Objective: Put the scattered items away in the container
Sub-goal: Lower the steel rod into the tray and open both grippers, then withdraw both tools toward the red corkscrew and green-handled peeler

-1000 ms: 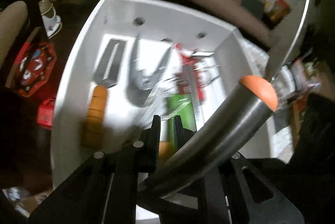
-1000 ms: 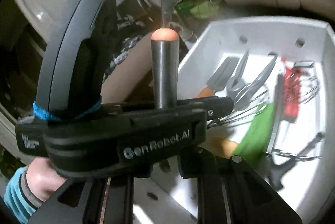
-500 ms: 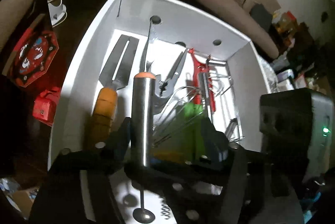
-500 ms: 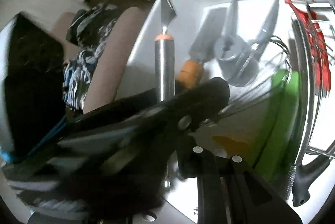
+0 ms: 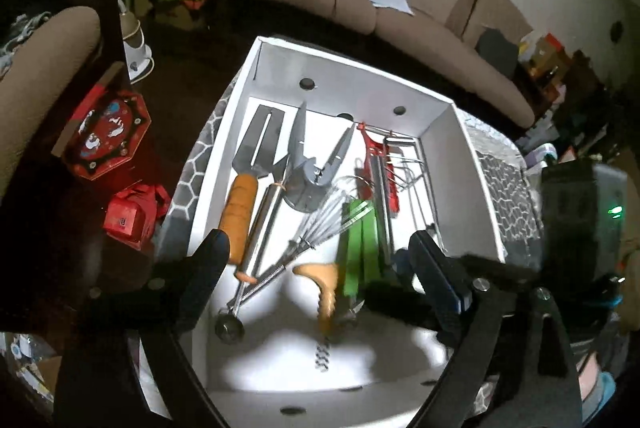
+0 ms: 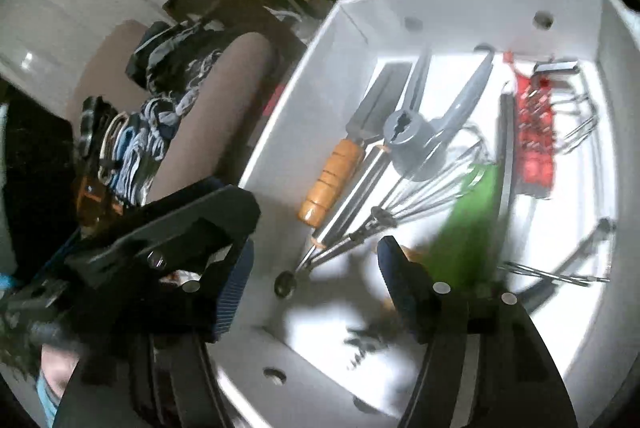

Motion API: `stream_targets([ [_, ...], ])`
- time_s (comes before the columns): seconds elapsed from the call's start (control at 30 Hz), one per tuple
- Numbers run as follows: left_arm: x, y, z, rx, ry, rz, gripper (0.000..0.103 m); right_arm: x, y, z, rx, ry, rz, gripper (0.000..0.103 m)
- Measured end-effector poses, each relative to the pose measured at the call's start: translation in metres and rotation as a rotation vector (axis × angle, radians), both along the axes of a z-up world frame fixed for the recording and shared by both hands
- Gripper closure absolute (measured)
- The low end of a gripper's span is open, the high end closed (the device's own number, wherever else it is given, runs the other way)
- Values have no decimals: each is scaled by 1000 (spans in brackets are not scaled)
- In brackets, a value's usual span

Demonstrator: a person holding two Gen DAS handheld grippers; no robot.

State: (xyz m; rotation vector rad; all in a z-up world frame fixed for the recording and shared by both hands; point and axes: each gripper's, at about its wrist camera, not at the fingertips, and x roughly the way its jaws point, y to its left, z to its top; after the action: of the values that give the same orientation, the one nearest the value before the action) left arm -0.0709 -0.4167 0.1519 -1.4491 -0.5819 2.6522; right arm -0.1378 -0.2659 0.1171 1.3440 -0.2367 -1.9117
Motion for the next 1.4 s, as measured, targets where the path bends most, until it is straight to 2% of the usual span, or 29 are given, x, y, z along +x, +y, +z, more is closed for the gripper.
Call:
stream_targets([
  [0.1,17,14,11,0,18,-21,4,20,20,22,32,73,15,25],
  [0.13,24,23,15,-19,28,-28,2,27,29,28,46,98,17,18],
  [0.33,61,74,31,-176,63,-87,0,69,61,41,176,220,45,0],
  [0.5,97,97,40,-226,91,-91,0,105,77,50,236,316,55,0],
  [0.77,141,106,48,-209,103,-76,0,152,95,63,243,404,46,0],
  [1.13,184,130,46,-174,102,-80,0,194,121,64,240,428,30,0],
  [1.4,192,174,32,-149,96,-134,0,212,157,54,270,438,-6,0],
])
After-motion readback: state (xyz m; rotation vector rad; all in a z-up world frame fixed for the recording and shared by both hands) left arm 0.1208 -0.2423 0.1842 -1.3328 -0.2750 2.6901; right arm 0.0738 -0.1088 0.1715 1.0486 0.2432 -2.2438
